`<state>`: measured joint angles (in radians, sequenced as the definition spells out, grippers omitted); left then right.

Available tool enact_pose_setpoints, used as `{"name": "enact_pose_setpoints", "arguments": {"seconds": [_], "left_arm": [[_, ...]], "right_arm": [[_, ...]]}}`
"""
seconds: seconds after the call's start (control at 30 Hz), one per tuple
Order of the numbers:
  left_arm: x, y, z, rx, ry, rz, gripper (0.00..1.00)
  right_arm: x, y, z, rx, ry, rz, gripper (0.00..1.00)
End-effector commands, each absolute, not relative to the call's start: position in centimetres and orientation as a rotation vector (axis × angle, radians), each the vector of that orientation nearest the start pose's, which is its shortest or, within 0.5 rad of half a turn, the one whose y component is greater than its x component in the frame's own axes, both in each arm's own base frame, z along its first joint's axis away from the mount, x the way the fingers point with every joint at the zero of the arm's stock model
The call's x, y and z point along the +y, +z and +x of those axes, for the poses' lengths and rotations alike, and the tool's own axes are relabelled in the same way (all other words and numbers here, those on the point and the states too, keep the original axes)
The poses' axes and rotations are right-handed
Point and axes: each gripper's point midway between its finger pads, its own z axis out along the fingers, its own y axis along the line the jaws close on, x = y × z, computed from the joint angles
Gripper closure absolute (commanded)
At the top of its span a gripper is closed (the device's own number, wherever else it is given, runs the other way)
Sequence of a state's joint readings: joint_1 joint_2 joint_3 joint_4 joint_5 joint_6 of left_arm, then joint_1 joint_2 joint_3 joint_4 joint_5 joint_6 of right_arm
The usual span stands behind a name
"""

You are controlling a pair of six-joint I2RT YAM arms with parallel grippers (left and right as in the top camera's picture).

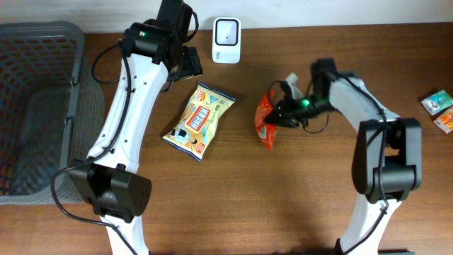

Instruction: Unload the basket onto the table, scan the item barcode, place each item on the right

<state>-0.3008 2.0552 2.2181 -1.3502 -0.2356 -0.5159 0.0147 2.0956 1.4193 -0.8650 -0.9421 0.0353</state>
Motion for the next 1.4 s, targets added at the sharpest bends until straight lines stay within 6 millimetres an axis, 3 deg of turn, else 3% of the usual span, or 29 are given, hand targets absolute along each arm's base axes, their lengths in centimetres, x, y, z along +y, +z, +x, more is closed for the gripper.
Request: {"name": "enact_pose_setpoints", "arguments": {"seconds": [0.0, 0.03, 0.07, 0.17, 0.23, 0.27, 0.3, 0.33, 0.4, 0.43, 0.5, 0.57, 0.63, 0.73, 0.83, 0.87, 0.93, 0.97, 1.0, 1.03, 1.1, 1.2, 1.3, 1.33, 1.37], "left_arm": [[-9.9, 23.1, 45.5, 2.660, 0.071, -0.345, 0.01], [-10.0, 23.1, 45.5, 2.660, 0.071, -0.345, 0.01], [-9.9, 23.1, 45.5, 2.660, 0.072, -0.345, 0.01], [-9.9, 23.1, 45.5, 2.660, 0.071, -0.345, 0.01], [-9.9, 23.1, 45.5, 2.660, 0.072, -0.345, 0.01], [-10.0, 23.1, 45.5, 2.660, 0.071, -0.345, 0.01], [-9.9, 23.1, 45.5, 2.660, 0.071, -0.345, 0.01], [-9.9, 23.1, 45.5, 2.660, 0.072, -0.345, 0.01], [-9.9, 23.1, 45.5, 2.660, 0.071, -0.345, 0.01], [-9.9, 23.1, 45.5, 2.660, 0.072, -0.345, 0.01], [-9.9, 23.1, 45.5, 2.660, 0.071, -0.345, 0.01], [-9.9, 23.1, 45.5, 2.660, 0.071, -0.345, 0.01], [-9.9, 23.1, 45.5, 2.660, 0.072, -0.345, 0.01], [-9.9, 23.1, 45.5, 2.660, 0.071, -0.345, 0.01], [-9.9, 23.1, 45.5, 2.660, 0.071, -0.345, 0.01], [-9.9, 23.1, 45.5, 2.660, 0.071, -0.345, 0.01], [-9.9, 23.1, 45.5, 2.660, 0.072, -0.345, 0.01], [-10.0, 23.1, 45.5, 2.660, 0.071, -0.345, 0.01], [-9.9, 23.1, 45.5, 2.660, 0.071, -0.345, 0.01], [-9.9, 23.1, 45.5, 2.660, 0.072, -0.345, 0.01], [-9.9, 23.1, 45.5, 2.660, 0.071, -0.345, 0.01], [-10.0, 23.1, 45.5, 2.660, 0.071, -0.343, 0.01], [-10.0, 23.1, 45.5, 2.660, 0.071, -0.344, 0.01], [-10.0, 23.1, 45.5, 2.660, 0.071, -0.344, 0.01], [-10.0, 23.1, 45.5, 2.660, 0.071, -0.344, 0.01]], "right_arm": [[11.0, 4.3, 37.2, 2.758, 1.531, 0.317, 0.58], [8.7, 3.5, 36.9, 2.811, 1.433, 0.410, 0.40], [6.3, 3.4, 36.7, 2.862, 1.323, 0.483, 0.32], [1.4, 5.8, 36.8, 2.952, 0.995, 0.521, 0.32], [0.8, 8.4, 37.0, 2.970, 0.877, 0.462, 0.23], [1.7, 8.7, 36.9, 2.984, 0.880, 0.411, 0.25], [2.4, 8.7, 36.8, 2.995, 0.881, 0.384, 0.34], [3.3, 8.6, 36.8, 3.004, 0.881, 0.347, 0.50], [5.6, 8.2, 36.9, 3.033, 0.814, 0.215, 0.91], [6.5, 7.9, 37.2, 3.041, 0.743, 0.145, 0.96], [8.0, 7.3, 37.7, 3.047, 0.632, 0.094, 0.96], [8.1, 5.6, 38.4, 3.069, 0.412, 0.159, 0.96], [8.9, 3.9, 38.2, 3.085, 0.386, 0.139, 0.96], [4.9, 0.8, 36.9, 3.128, 0.010, 0.318, 0.96], [4.5, 0.5, 36.3, 3.154, -0.006, 0.329, 0.96], [4.3, 1.5, 36.5, 3.156, -0.014, 0.333, 0.89], [3.2, 6.1, 37.0, 3.170, -0.101, 0.330, 0.59], [2.4, 8.1, 37.0, 3.174, -0.154, 0.338, 0.42], [1.8, 9.9, 36.9, 3.188, -0.180, 0.291, 0.08], [1.3, 10.1, 36.7, 3.206, -0.180, 0.231, 0.01], [0.7, 8.7, 36.1, 3.241, -0.125, 0.265, 0.01], [2.3, 4.3, 36.3, 3.211, 0.247, 0.375, 0.01], [3.0, 0.2, 36.1, 3.145, 0.413, 0.408, 0.01], [3.0, -0.8, 36.0, 3.129, 0.413, 0.403, 0.04], [3.0, -1.1, 36.0, 3.123, 0.412, 0.401, 0.14]]}}
